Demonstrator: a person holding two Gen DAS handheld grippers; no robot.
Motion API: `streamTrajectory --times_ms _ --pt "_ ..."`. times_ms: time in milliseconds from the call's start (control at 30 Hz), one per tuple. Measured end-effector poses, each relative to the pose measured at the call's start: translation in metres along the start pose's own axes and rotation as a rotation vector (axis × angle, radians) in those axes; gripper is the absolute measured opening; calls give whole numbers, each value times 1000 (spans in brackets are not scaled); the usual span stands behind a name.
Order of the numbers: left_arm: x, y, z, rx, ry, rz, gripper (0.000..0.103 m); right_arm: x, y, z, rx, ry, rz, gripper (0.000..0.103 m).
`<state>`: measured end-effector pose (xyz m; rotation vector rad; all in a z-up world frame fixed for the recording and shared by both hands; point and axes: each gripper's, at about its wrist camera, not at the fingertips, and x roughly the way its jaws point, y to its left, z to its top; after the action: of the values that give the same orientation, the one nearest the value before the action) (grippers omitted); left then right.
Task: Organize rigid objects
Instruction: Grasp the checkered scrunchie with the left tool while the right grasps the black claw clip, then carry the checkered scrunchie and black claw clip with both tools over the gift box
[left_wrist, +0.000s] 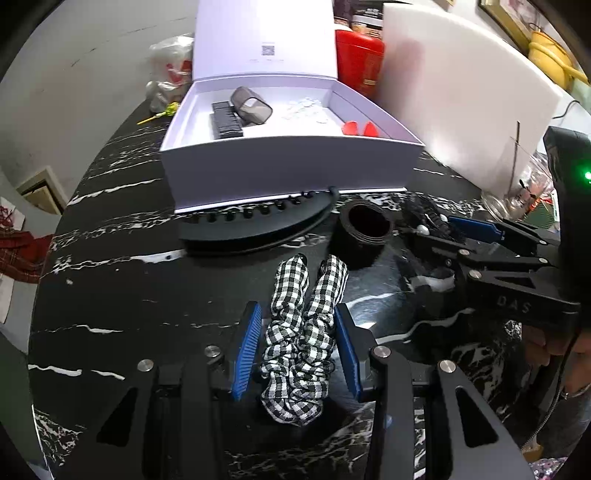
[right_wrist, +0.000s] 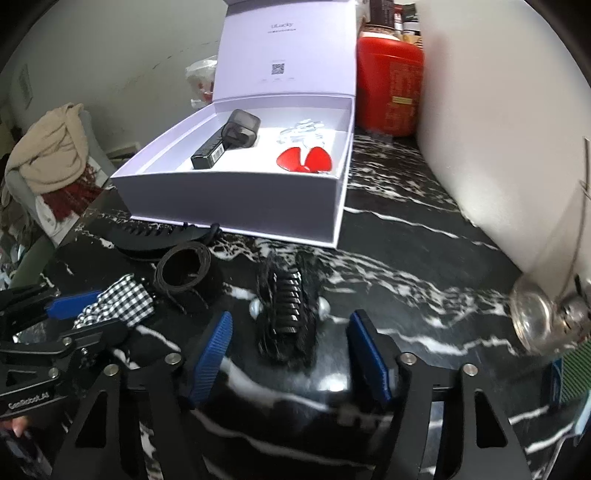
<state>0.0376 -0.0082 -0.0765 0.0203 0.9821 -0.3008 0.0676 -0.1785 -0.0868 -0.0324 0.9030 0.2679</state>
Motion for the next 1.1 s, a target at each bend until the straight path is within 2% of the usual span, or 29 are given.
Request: streamTrajectory --times_ms 33,67,333,833,1033,1100 --pt "0 1 0 -5 -1 2 40 2 1 1 -6 -3 -9 52" --pt "0 1 0 -9 -2 4 40 3 2 3 -14 -8 -17 43" --pt "-4 0 -7 -10 -9 7 40 -7 4 -7 -18 3 -11 43" --pt "-21 -24 -32 44 15 -34 40 -56 5 -68 8 31 -11 43" --pt "-19 -23 -28 25 7 -38 40 -60 6 -72 13 18 -17 44" --pt "-17 -20 -24 3 2 -39 40 -58 7 -70 19 15 -13 52"
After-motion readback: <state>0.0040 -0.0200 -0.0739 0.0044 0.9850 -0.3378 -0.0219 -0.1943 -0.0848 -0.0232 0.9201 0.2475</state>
